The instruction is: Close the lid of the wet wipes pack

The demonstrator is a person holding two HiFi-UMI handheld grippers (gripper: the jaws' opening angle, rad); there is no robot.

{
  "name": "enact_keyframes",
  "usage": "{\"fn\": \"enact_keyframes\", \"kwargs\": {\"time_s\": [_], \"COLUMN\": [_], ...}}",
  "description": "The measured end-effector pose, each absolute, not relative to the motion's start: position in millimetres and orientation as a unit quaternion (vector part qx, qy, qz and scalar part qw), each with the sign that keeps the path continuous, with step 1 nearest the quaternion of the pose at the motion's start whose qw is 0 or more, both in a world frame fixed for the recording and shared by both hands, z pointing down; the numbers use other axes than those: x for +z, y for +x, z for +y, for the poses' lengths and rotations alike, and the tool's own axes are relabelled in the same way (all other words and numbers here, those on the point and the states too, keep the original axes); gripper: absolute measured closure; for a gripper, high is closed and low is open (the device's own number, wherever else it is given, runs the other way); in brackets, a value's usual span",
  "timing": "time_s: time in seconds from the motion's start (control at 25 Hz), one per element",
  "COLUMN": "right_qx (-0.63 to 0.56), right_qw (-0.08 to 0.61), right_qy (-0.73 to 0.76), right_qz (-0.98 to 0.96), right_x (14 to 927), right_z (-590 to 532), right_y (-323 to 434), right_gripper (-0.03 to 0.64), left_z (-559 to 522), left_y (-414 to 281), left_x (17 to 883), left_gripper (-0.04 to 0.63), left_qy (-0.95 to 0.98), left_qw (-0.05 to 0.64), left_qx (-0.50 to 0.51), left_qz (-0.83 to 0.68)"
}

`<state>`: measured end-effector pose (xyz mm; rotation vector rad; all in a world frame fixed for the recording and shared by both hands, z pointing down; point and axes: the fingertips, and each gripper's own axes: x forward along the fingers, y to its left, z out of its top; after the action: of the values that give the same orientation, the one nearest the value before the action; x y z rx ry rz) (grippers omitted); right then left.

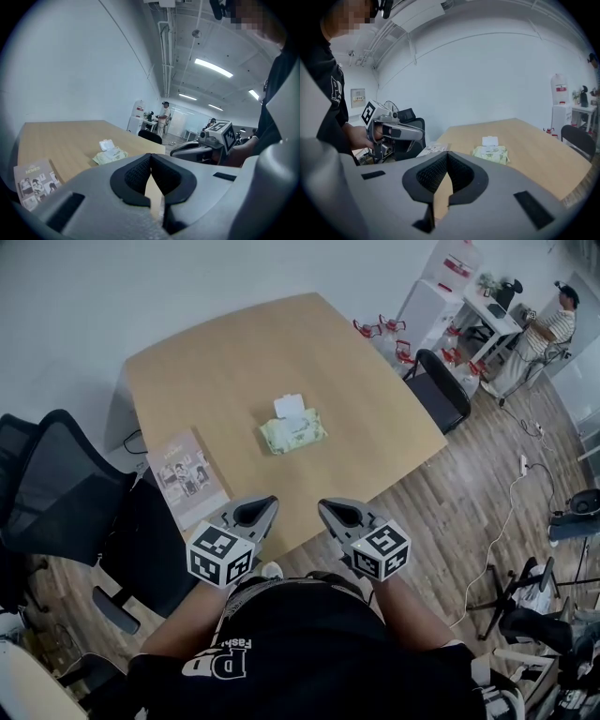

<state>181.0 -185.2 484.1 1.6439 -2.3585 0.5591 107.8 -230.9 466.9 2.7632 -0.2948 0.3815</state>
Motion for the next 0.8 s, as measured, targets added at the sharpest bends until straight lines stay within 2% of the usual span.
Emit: {"fn": "enact_keyframes", "kwargs": {"time_s": [0.56,0.8], "right_qx": [0.178,0.160], "right_qw": [0.156,0.196], "right_qy": [0.531,0.504], "right_qz": [-0.813,-0.826], "right_x": [501,511], "right_z": [-255,-306], "right_y": [207,235], "right_gripper": [0.612,0.612], "left_z": [-279,-299], "left_y": [110,117], "left_x": [471,484], "left_gripper": [0.577,0.577], "left_qy": [0.963,0.947], "left_qw": [0.181,0.214], "left_qx": [0.130,0.136], "left_qz": [-0.154,-0.197]}}
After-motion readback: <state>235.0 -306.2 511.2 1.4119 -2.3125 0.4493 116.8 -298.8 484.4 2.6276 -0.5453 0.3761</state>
